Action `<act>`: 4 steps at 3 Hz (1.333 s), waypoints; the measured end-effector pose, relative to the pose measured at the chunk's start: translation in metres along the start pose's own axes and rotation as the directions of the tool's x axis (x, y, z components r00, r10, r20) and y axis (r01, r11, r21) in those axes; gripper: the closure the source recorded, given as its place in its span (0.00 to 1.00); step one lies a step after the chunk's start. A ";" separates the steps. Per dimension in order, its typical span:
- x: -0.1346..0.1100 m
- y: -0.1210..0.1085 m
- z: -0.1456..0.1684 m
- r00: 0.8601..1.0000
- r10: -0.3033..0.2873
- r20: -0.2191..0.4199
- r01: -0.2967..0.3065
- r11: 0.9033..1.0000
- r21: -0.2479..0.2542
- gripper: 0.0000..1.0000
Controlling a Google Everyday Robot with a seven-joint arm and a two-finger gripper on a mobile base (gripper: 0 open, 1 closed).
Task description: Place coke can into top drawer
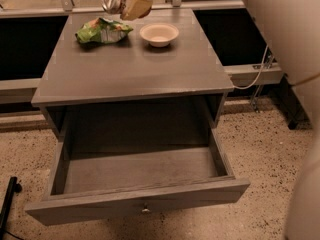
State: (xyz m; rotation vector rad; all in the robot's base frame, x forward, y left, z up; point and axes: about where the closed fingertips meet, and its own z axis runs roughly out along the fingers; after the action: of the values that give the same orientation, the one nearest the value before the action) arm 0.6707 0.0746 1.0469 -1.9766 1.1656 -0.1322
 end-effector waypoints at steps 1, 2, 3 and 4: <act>-0.016 0.046 0.002 0.998 0.008 0.062 -0.008 1.000 -0.001 1.00; 0.018 0.139 0.031 0.996 0.048 0.069 -0.038 0.990 -0.139 1.00; 0.031 0.178 0.040 0.997 0.066 0.045 -0.056 0.978 -0.203 1.00; 0.030 0.178 0.041 0.997 0.065 0.046 -0.054 0.978 -0.204 1.00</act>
Offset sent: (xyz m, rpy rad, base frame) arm -0.2204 -0.0648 -0.5126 -0.5108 0.7642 0.2528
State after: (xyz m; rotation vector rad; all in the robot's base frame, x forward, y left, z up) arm 0.5847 0.0337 0.8883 -2.1055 1.2437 0.0722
